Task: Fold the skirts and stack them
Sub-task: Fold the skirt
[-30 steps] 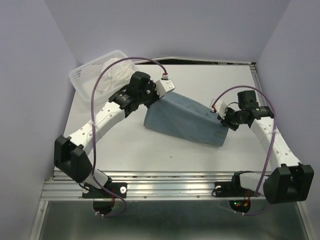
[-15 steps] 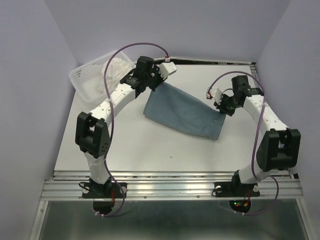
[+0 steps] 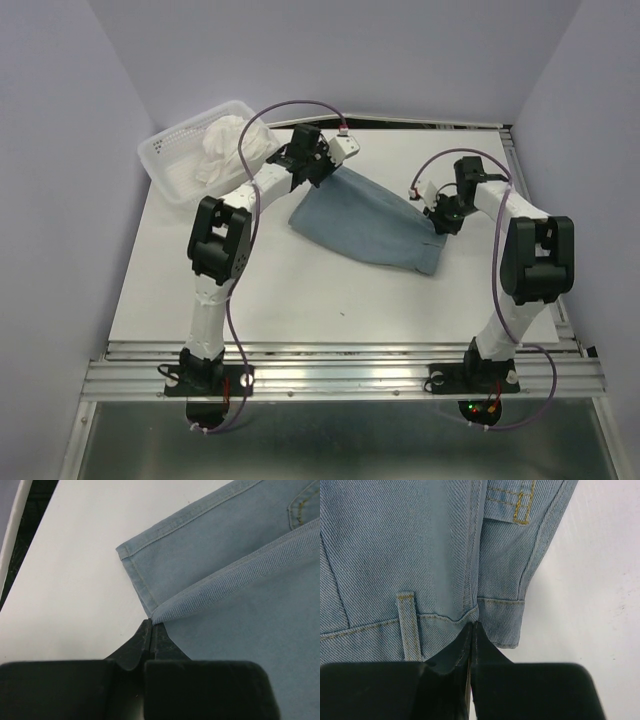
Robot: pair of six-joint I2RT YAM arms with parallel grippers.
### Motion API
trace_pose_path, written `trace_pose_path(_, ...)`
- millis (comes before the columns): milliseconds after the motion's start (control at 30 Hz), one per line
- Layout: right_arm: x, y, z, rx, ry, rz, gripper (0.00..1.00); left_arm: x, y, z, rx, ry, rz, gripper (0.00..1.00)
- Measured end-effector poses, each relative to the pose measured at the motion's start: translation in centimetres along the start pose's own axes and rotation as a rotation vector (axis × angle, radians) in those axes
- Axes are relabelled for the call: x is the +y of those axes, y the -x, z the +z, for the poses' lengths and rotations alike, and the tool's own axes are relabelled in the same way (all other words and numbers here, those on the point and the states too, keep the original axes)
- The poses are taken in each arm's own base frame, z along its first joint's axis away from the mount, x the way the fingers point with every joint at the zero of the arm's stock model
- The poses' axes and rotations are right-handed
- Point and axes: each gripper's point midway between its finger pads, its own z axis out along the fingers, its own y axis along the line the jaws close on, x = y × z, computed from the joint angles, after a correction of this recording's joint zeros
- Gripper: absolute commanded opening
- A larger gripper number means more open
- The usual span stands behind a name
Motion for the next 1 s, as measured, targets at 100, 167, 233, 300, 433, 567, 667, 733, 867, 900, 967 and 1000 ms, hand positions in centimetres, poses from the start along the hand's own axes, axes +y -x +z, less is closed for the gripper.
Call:
trace_pose_path(100,-0.2,0.1,0.1,-0.006,-0.006,0.002,0.01,0.5,0.0,1.5,-0.008,0.001,0.000,0.00)
trace_pose_path(167,-0.2,0.1,0.1,-0.007,-0.008,0.007,0.01,0.9,0.3,2.1,-0.020,0.005,0.002,0.00)
trace_pose_path(233,-0.3,0.1,0.1,-0.008,-0.010,0.014,0.01,1.2,0.9,2.5,-0.037,0.012,0.006,0.02)
trace_pose_path(300,-0.3,0.2,0.1,-0.009,-0.012,0.024,0.06,1.5,1.3,2.9,-0.050,0.016,0.006,0.23)
trace_pose_path(433,-0.4,0.3,0.0,-0.008,-0.019,0.085,0.34,2.2,2.0,3.5,-0.071,0.046,-0.006,0.54)
trace_pose_path(567,-2.7,1.3,-0.2,-0.022,-0.061,0.194,0.40,3.1,1.6,3.7,-0.052,0.096,-0.068,0.64)
trace_pose_path(667,-4.5,1.8,-0.1,-0.032,-0.086,0.292,0.39,3.6,2.3,2.8,-0.043,0.102,-0.144,0.65)
trace_pose_path(733,-5.4,2.2,-0.2,-0.038,-0.098,0.348,0.40,3.8,3.1,0.9,-0.048,0.093,-0.232,0.65)
trace_pose_path(867,-5.3,2.5,-0.5,-0.034,-0.070,0.440,0.42,2.8,3.3,-6.0,-0.043,0.074,-0.400,0.60)
trace_pose_path(900,-4.9,2.6,-0.5,-0.032,-0.048,0.461,0.42,1.9,2.8,-8.2,-0.040,0.062,-0.457,0.57)
trace_pose_path(967,-4.2,2.5,-0.3,-0.023,-0.016,0.488,0.41,0.7,2.1,-11.7,-0.047,0.051,-0.525,0.55)
trace_pose_path(1000,-3.8,2.4,-0.1,-0.015,0.002,0.502,0.39,0.2,1.5,-13.1,-0.050,0.044,-0.557,0.53)
